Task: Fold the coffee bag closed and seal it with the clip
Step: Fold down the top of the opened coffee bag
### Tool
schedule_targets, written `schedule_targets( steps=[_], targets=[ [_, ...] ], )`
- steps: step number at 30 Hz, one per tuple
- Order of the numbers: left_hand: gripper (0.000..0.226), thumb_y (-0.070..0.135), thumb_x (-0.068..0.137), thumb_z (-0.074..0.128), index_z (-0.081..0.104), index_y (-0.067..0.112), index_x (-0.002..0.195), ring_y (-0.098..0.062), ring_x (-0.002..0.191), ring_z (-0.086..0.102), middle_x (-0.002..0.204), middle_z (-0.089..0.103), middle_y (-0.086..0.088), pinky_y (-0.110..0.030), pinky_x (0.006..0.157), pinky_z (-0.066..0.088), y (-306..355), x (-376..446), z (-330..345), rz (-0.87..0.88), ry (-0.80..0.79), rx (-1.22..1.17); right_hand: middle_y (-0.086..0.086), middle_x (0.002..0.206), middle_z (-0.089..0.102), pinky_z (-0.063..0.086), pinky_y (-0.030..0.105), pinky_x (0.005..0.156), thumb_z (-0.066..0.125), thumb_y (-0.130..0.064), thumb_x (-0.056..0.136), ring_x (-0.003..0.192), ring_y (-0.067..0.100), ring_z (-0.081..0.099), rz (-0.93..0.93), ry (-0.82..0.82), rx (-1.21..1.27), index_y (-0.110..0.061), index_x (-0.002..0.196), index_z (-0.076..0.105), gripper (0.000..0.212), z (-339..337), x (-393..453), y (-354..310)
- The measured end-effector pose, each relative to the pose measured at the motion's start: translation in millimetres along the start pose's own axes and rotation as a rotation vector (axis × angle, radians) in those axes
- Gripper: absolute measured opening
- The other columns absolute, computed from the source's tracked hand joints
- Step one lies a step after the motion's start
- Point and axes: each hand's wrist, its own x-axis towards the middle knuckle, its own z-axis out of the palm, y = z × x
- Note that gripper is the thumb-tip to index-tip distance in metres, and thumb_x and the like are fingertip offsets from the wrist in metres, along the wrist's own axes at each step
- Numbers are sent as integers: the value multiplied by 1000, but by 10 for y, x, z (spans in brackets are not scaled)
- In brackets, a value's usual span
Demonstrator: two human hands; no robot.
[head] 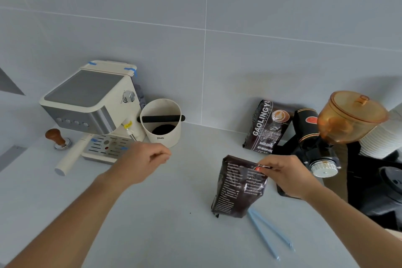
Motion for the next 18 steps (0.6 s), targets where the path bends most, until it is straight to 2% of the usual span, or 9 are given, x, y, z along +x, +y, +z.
schedule_targets(
  steps=[2,3,4,6,7,10,12,14,18],
  targets=[
    [9,18,84,70,72,27,84,-12,71,72,82,72,17,-32,71,55,54,10,14,8,-10,-9,-22,79,71,47,8,66,72,-11,85,77,1,67,10,1,-12,-23,84,76,13,-35,-9,29],
    [6,22,84,70,73,26,86,-11,72,71,82,73,15,-30,72,54,144,22,60,32,-17,-22,-20,76,72,47,8,66,72,-11,84,77,1,67,2,-2,-14,-22,85,76,13,-27,0,22],
    [11,30,82,67,74,25,90,-8,76,71,82,74,13,-27,74,54,259,37,122,61,-29,-36,-17,75,72,48,10,66,72,-11,84,76,2,67,-7,-4,-11,-21,86,76,12,-10,9,3],
    [39,47,80,58,72,21,106,-2,89,68,96,76,10,-26,84,54,496,87,284,157,-68,-13,-10,77,73,51,16,64,72,-10,84,74,7,67,-41,-2,-2,-18,87,76,10,32,18,-50],
    [46,51,81,55,69,21,114,-3,96,67,107,74,7,-27,88,53,605,126,375,214,-92,42,-6,76,73,51,18,63,72,-9,84,72,9,67,-64,1,-2,-17,87,76,9,50,15,-75],
    [45,46,88,57,60,25,127,-14,110,60,123,66,5,-33,93,49,883,256,627,314,-210,199,-6,70,70,44,11,57,72,-9,84,67,10,64,-120,11,-9,-14,85,75,6,97,-2,-156],
    [37,45,91,53,62,27,121,-20,104,62,115,68,2,-38,87,51,1013,313,752,344,-300,307,-7,68,69,43,14,55,72,-10,84,63,11,62,-175,10,-33,-15,85,75,5,132,-13,-210],
    [30,41,94,48,66,22,107,-24,93,63,101,69,-1,-40,77,52,1083,342,841,352,-356,374,-6,71,69,48,24,56,71,-12,86,63,12,63,-199,-6,-59,-15,87,74,5,141,-32,-248],
    [31,36,97,45,66,14,98,-24,85,61,95,69,-4,-36,69,46,1096,346,890,381,-369,402,-1,81,70,51,34,66,62,-24,92,73,17,63,-189,-83,-186,-17,96,68,10,97,-41,-347]
  ],
)
